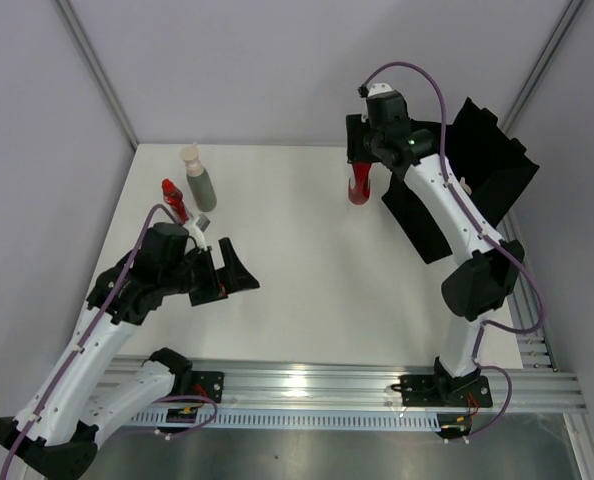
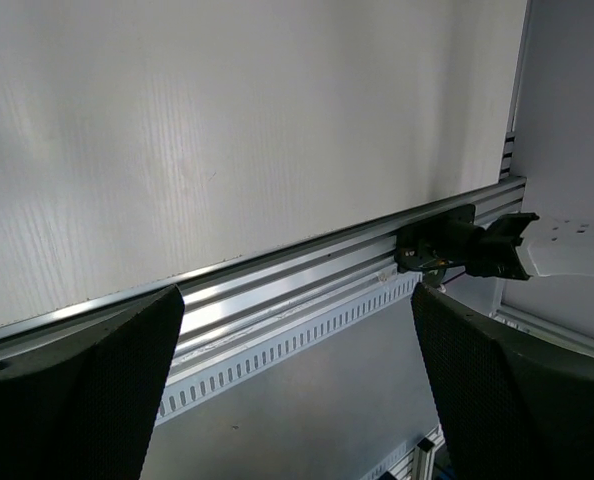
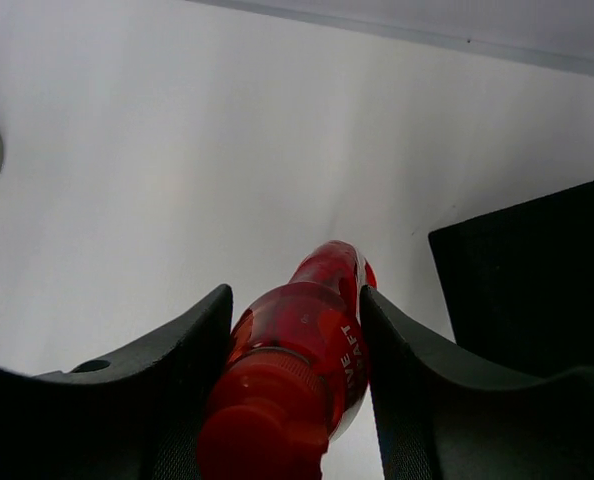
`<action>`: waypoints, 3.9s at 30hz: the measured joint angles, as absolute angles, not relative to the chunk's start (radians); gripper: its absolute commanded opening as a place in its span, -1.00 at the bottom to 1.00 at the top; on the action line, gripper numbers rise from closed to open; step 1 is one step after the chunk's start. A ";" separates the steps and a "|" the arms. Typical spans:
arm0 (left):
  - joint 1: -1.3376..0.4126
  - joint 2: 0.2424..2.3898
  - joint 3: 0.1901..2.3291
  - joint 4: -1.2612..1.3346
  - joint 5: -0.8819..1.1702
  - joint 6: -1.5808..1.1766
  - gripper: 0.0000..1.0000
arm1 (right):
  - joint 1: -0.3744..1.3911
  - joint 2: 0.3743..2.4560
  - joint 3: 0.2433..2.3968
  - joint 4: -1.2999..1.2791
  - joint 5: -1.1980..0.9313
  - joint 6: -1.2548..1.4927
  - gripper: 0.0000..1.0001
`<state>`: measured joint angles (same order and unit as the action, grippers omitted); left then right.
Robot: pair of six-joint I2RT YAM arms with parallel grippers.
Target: Place the personal care products into the canvas bag
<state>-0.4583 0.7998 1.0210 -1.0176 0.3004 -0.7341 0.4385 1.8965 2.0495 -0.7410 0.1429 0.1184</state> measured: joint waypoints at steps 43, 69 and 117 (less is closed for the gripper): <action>-0.458 0.806 0.993 -1.042 0.309 -0.696 0.99 | 0.510 1.826 1.551 -0.459 0.173 0.168 0.66; -0.458 0.760 0.993 -1.090 0.291 -0.680 0.99 | 0.564 1.897 1.525 -0.460 0.443 0.289 -0.51; -0.458 0.794 0.993 -0.981 0.345 -0.691 0.99 | 0.090 1.762 2.415 -0.964 0.245 0.080 -1.00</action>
